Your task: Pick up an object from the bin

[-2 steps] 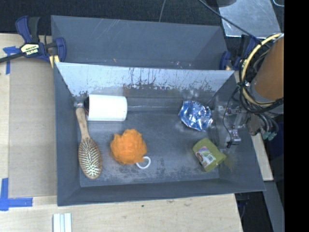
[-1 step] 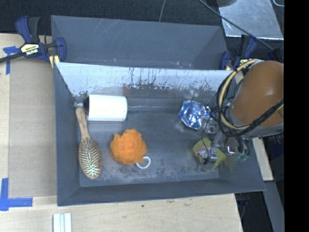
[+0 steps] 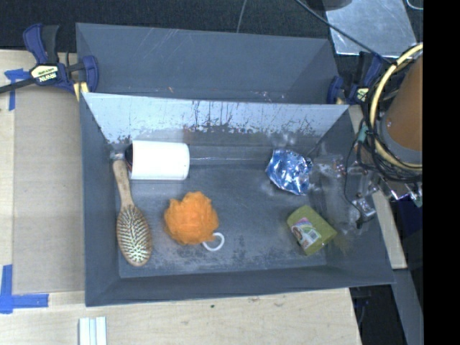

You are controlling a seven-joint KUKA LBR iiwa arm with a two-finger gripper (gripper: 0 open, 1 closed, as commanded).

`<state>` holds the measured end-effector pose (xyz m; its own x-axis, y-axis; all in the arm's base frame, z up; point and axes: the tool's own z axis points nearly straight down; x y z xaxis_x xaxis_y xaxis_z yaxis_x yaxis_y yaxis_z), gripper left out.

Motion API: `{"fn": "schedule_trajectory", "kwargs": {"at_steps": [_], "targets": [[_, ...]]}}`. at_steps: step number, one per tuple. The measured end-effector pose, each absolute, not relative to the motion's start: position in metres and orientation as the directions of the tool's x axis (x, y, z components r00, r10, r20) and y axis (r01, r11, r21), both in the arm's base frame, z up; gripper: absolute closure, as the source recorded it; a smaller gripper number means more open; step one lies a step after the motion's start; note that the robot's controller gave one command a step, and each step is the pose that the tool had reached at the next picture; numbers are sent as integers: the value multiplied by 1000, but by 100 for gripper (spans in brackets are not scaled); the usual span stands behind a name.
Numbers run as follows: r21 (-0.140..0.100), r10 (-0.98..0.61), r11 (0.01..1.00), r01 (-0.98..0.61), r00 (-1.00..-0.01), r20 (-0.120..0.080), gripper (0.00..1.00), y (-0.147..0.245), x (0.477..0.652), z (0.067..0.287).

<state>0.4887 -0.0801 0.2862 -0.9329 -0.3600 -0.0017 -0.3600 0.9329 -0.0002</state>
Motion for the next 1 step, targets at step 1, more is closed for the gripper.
{"fn": "schedule_trajectory", "kwargs": {"at_steps": [1], "targets": [[2, -205, 979, -205, -979, -2, 0, -23, 498, 238]]}}
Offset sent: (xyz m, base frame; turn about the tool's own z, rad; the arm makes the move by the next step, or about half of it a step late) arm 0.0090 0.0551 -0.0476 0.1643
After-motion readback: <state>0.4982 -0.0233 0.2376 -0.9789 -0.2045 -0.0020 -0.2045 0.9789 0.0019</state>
